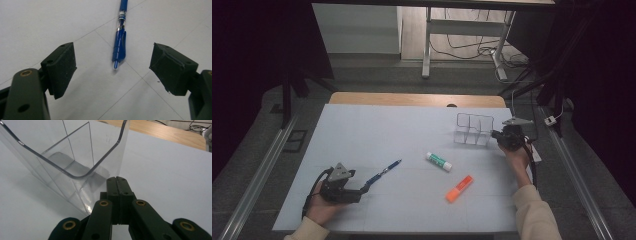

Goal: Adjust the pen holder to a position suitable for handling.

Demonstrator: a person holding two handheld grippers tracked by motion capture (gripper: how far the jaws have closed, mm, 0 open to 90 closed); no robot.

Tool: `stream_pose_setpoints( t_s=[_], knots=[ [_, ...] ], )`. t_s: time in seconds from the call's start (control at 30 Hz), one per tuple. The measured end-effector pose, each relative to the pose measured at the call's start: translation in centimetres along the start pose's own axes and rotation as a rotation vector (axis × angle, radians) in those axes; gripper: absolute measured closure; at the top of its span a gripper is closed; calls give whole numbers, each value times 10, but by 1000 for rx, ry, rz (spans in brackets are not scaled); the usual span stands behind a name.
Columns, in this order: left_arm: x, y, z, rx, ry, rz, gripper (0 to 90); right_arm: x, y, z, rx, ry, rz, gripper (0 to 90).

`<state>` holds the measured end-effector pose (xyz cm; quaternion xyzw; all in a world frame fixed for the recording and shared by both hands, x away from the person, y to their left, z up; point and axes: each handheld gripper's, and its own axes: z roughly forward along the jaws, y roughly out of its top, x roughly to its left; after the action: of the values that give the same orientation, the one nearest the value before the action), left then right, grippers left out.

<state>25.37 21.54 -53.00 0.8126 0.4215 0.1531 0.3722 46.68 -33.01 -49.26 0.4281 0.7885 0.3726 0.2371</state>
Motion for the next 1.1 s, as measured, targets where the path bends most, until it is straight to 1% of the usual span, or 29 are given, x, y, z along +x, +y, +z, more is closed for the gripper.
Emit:
stream_pose_setpoints(
  t_s=[0.07,0.53,1.1],
  knots=[
    [0,0,0,0,0,-1,210,5,3,2,-6,4,-9,890],
    [-1,0,1,3,3,1,210,12,9,8,-19,20,-9,890],
    [-1,0,0,4,4,0,211,29,18,18,-24,46,-40,890]
  ],
)
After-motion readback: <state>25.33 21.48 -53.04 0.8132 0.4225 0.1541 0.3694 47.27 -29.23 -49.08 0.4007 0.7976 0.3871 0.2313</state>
